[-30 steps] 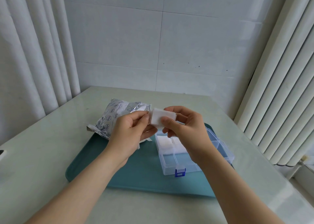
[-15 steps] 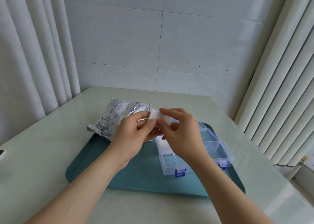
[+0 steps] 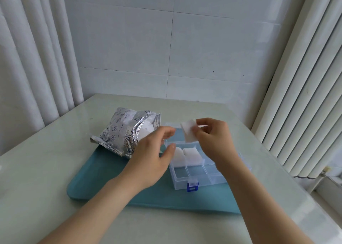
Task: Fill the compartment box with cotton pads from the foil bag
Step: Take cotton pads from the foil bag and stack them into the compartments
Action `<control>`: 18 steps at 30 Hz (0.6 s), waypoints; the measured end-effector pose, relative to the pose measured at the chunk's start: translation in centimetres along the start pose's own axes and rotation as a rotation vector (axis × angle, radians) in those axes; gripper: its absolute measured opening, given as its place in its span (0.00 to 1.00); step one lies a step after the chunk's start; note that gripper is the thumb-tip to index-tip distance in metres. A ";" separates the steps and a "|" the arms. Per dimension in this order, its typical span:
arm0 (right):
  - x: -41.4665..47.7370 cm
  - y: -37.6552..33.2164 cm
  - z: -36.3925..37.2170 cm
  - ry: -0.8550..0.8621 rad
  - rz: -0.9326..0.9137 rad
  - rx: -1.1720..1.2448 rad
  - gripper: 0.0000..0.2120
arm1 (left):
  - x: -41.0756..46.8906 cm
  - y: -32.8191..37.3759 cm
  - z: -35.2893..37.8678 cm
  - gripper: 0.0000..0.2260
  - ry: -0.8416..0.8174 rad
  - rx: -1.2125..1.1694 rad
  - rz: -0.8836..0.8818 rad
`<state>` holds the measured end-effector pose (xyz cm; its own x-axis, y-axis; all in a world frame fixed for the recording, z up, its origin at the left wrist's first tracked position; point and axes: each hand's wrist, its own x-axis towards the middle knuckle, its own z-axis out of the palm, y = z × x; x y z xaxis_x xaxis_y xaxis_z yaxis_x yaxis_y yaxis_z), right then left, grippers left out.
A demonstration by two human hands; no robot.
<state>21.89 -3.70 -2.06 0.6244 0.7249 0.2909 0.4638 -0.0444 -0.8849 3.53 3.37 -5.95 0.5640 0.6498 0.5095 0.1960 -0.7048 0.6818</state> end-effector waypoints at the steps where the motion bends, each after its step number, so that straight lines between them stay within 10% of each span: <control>1: 0.1 0.2 -0.2 -0.001 0.038 -0.009 0.08 | -0.3 0.2 0.2 0.15 -0.045 0.071 0.042; 18: -0.1 1.5 0.1 -0.126 0.051 -0.459 0.06 | -0.4 0.3 -0.7 0.20 -0.365 0.468 0.118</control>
<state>22.44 -3.78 -3.51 0.5855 0.7904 0.1801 0.6821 -0.3602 -0.6364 2.80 3.07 -5.61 0.8259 0.4783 0.2985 0.4006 -0.8704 0.2863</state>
